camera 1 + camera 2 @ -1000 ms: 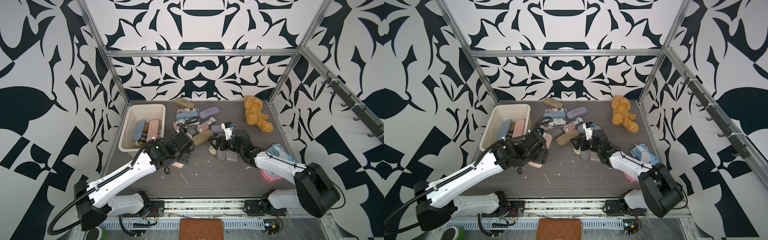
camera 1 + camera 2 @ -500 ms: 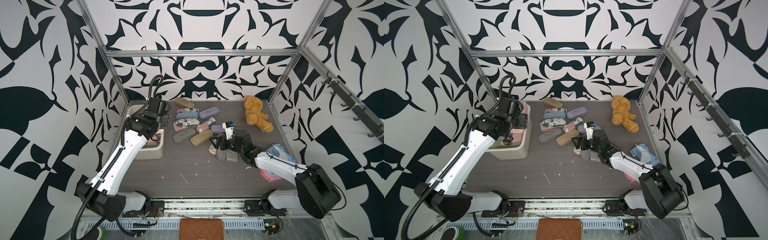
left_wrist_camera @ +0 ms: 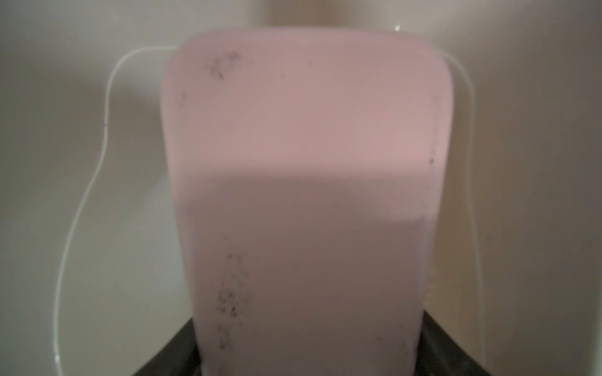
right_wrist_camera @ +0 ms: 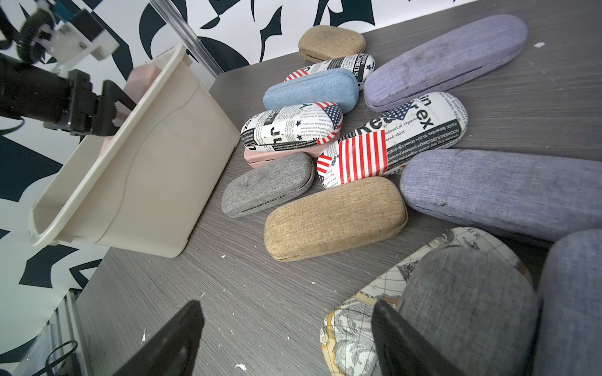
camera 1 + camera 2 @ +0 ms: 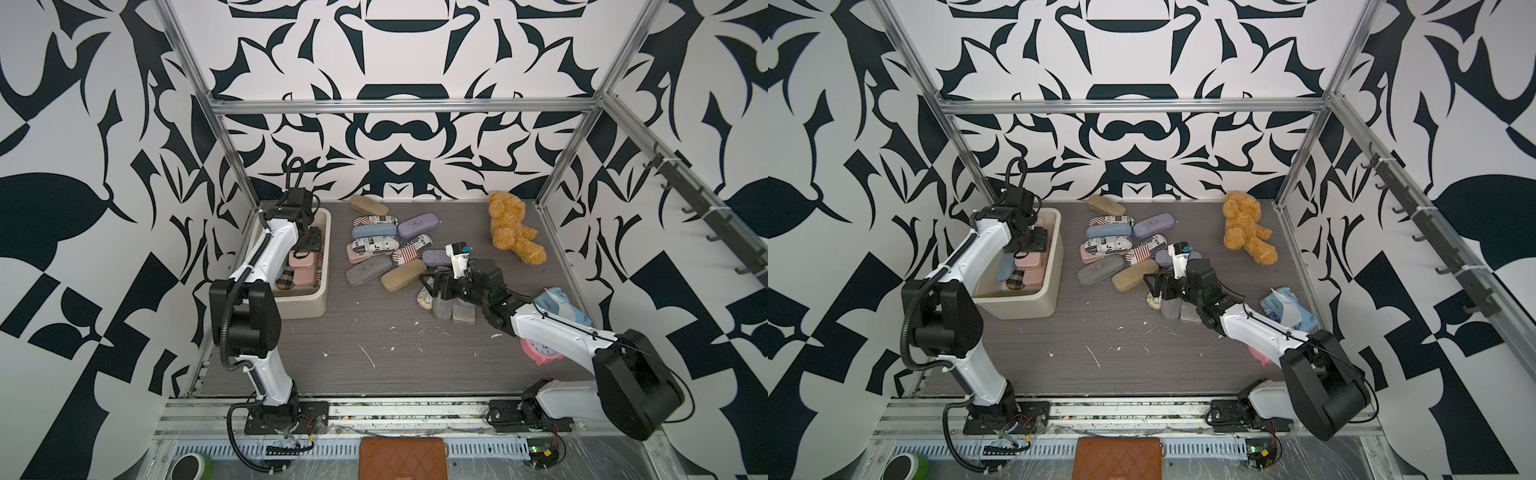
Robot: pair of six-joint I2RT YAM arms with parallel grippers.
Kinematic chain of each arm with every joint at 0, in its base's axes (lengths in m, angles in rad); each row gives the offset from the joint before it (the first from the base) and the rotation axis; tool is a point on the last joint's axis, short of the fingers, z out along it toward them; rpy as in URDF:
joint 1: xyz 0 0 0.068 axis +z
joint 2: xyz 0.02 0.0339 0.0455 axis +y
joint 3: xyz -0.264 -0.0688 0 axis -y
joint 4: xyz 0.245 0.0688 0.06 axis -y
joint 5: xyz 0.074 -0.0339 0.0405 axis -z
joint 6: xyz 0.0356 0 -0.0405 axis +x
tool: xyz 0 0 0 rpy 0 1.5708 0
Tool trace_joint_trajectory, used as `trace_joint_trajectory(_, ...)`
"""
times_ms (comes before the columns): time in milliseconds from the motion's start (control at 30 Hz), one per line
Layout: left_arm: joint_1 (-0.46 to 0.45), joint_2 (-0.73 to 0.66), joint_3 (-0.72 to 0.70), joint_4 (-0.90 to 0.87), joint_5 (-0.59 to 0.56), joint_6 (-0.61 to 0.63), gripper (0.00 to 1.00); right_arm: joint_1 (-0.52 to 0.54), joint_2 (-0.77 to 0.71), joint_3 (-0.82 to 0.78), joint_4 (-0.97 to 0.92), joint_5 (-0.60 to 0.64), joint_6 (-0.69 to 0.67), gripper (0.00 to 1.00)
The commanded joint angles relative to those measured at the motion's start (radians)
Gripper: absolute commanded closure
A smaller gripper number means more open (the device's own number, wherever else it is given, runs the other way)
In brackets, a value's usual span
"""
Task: Put the glasses cases into the storage boxes
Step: Place the glasses case in the storage box.
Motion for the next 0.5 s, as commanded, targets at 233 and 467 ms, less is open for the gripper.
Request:
trace_joint_trajectory(233, -0.006, -0.195, -0.201, -0.101, 0.15, -0.066, 0.29, 0.0, -0.014, 0.0, 0.023, 0.002, 0.001, 0.16)
trace_joint_trajectory(467, -0.006, -0.154, -0.293, -0.081, 0.209, -0.101, 0.27, -0.001, -0.03, -0.003, 0.018, 0.006, -0.003, 0.16)
